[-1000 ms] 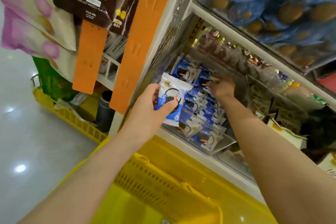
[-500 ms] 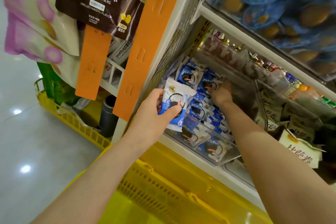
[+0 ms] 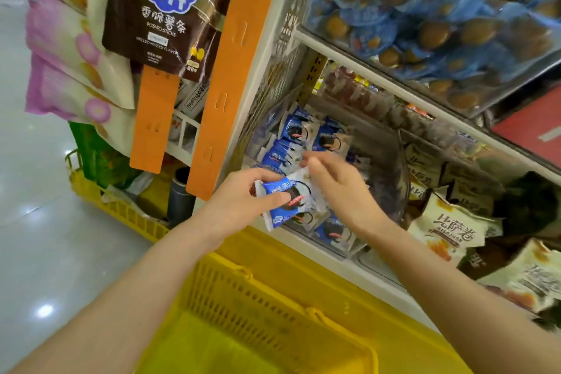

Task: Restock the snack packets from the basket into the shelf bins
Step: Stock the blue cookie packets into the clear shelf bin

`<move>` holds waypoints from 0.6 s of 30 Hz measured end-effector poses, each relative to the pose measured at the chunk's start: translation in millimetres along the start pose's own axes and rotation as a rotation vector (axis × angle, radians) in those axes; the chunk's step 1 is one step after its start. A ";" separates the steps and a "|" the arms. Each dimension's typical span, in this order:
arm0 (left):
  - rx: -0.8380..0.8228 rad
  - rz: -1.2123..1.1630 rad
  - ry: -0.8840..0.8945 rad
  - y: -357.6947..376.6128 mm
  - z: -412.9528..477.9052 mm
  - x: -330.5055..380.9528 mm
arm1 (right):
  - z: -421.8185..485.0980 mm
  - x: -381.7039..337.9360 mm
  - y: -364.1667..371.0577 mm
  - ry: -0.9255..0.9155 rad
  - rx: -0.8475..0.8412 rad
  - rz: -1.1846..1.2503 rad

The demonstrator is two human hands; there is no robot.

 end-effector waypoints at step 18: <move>0.103 0.603 0.474 26.6 13.3 36.2 | -15.2 28.0 -59.7 0.209 0.109 0.031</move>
Point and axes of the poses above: each hand's wrist, its own z-axis towards the middle knuckle, its own y-axis out of the palm, x = y × z, the point moved 5 cm from there along z, towards the middle knuckle, and after that the axes turned 11 degrees about -z, right-handed, at the moved point
